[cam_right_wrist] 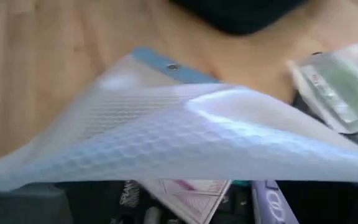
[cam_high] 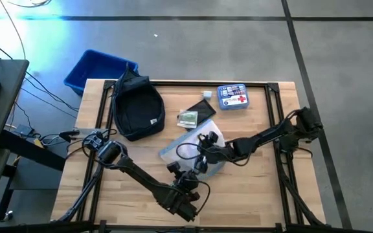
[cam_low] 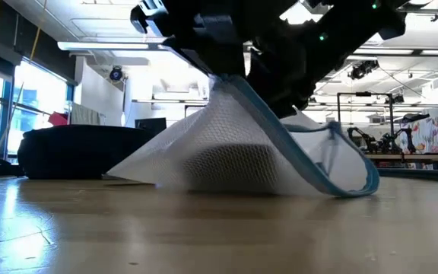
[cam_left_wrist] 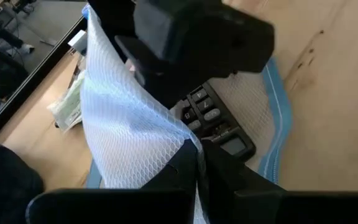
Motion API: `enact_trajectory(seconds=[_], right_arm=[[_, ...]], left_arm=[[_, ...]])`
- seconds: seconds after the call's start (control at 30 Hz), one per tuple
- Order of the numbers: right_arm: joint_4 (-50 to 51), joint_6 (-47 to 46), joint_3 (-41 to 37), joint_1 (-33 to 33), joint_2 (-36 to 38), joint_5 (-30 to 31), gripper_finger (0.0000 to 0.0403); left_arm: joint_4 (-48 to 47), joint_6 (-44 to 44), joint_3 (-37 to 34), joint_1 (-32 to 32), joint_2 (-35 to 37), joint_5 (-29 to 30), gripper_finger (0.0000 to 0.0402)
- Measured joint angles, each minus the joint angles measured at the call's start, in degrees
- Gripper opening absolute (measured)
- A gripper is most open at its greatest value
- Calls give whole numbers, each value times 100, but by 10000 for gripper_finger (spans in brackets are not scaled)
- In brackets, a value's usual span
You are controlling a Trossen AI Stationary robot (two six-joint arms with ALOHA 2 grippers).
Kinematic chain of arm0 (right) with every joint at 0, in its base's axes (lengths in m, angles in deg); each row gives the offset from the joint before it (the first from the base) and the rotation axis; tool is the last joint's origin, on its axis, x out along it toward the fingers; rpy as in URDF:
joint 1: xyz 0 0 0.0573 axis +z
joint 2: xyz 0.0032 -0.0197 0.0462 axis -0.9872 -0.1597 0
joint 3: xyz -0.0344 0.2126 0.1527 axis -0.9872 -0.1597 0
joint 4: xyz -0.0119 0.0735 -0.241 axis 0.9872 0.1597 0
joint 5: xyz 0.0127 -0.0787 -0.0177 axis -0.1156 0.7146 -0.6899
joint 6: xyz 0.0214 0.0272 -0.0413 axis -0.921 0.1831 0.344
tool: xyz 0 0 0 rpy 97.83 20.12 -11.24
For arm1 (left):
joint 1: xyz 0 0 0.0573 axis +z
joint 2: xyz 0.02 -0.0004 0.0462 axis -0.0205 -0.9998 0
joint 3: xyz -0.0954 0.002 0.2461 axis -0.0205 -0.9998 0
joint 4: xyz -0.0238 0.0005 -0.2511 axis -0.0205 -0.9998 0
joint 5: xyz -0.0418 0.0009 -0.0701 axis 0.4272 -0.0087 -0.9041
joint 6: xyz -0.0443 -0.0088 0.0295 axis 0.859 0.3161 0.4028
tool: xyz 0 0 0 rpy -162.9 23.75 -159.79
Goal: Unpack backpack
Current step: Put the white playing cards box into the transparent zipper bag, then put the white charger adapter into the transparent zipper bag
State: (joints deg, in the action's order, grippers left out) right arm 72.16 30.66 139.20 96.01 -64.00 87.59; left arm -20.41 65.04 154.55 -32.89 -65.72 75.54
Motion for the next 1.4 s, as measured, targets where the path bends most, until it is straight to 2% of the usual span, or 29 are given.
enact_trajectory(seconds=[0.27, 0.37, 0.47, 0.53, 0.63, 0.67, 0.77, 0.8, 0.83, 0.9, 0.97, 1.07, 1.17, 1.23, 1.4], right_arm=[[145, 671, -7, 314, 71, 32, 370], [447, 967, -7, 648, 283, -269, 370], [1055, 1765, -7, 1074, 561, -1044, 370], [1441, 2046, -11, 1427, 806, -1064, 371], [1734, 2001, -11, 1946, 1336, -42, 371], [1799, 2049, -10, 2084, 1518, 484, 371], [2124, 1920, -9, 2285, 2058, 2571, 371], [2288, 1831, -8, 2207, 2272, 2920, 371], [2478, 1747, -4, 2017, 2480, 2985, 370], [2857, 1563, 0, 1398, 2795, 2562, 367], [3121, 1587, -9, 494, 2943, 1847, 360], [3008, 2070, -9, -1048, 2944, 621, 349], [2465, 2653, -9, -2527, 2582, -849, 342], [1967, 2935, -9, -3333, 2255, -1607, 338], [914, 3506, 79, -4735, 1124, -3329, 337]], left_arm=[[-20, 235, 4, -11, -9, -55, 0], [-42, 294, 4, -13, -9, -52, 0], [-44, 306, 4, -17, -9, -53, 0], [-61, 341, 4, -13, -9, -107, 0], [-80, 352, 4, -9, -11, -153, 0], [-79, 352, 4, -9, -11, -153, 0], [-90, 354, 4, -7, -11, -166, 0], [-116, 359, 4, -5, -11, -180, 0], [-183, 409, 4, -9, -9, -184, 0], [-370, 573, 4, -9, 2, -221, 0], [-682, 771, 4, -7, 22, -242, 0], [-1285, 1194, 7, -9, 24, -352, 0], [-1768, 1551, 7, -13, 24, -405, 0], [-2028, 1723, 7, -31, 24, -392, 0], [-2359, 1869, 6, -46, 30, -490, 0]])
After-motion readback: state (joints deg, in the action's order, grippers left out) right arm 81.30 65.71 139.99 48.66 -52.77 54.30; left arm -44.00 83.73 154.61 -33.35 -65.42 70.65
